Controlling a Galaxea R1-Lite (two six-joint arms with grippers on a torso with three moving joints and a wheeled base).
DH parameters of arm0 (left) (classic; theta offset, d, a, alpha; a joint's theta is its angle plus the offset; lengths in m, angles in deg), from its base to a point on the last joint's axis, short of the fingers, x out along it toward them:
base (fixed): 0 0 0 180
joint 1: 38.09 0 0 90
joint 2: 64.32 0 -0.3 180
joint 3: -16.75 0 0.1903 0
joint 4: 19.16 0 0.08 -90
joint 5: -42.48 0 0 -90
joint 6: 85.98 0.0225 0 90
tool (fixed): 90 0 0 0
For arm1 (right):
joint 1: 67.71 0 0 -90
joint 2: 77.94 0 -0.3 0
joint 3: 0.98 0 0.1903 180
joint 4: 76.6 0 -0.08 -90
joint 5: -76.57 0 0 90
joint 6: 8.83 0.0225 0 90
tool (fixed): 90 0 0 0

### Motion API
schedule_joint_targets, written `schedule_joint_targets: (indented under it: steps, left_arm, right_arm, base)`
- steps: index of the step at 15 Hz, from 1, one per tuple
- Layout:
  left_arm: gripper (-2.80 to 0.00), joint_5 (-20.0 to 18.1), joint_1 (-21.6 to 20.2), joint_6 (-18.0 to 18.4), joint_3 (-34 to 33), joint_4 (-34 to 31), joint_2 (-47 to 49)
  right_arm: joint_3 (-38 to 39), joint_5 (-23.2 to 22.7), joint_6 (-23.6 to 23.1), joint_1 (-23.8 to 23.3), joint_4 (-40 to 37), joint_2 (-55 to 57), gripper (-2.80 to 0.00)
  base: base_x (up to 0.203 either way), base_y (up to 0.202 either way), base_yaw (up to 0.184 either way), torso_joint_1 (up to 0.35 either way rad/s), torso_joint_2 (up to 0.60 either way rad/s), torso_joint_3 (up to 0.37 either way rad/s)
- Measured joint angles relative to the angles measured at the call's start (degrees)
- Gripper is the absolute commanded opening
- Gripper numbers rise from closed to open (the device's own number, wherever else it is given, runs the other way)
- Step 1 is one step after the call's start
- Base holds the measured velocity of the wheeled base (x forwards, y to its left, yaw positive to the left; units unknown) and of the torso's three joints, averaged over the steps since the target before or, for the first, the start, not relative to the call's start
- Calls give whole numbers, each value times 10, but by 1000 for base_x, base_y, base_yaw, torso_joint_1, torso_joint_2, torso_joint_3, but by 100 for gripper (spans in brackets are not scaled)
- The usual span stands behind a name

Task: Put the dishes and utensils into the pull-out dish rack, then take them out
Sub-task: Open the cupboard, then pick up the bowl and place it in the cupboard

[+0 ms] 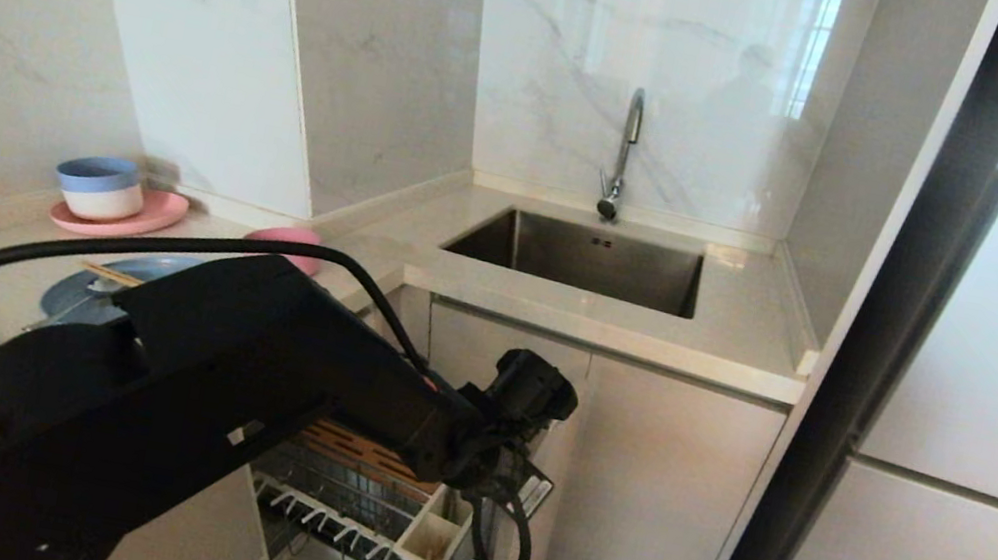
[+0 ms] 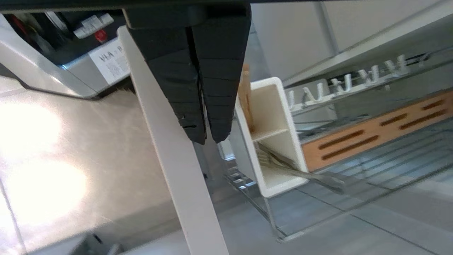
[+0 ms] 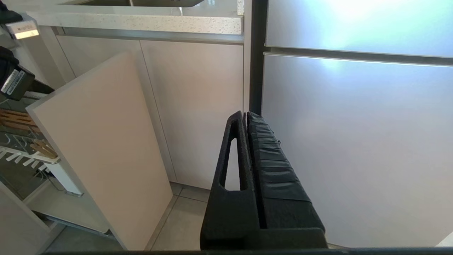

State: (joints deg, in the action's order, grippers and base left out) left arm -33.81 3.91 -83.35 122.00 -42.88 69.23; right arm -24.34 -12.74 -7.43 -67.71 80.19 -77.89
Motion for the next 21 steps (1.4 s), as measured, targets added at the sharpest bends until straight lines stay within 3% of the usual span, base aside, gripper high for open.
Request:
schedule_joint_targets:
  steps: [4, 13, 21]
  left_arm:
    - [-280, 79, -17, 0, -4, -4, -1]
    - [-280, 82, -76, 0, -65, -3, -99]
    - [-280, 78, -155, 14, -178, -7, -406]
  right_arm:
    - [0, 0, 0, 0, 0, 0, -280]
    - [0, 0, 0, 0, 0, 0, -280]
    - [0, 0, 0, 0, 0, 0, -280]
  base:
    - [0, 0, 0, 0, 0, 0]
    - [0, 0, 0, 0, 0, 0]
    - [0, 0, 0, 0, 0, 0]
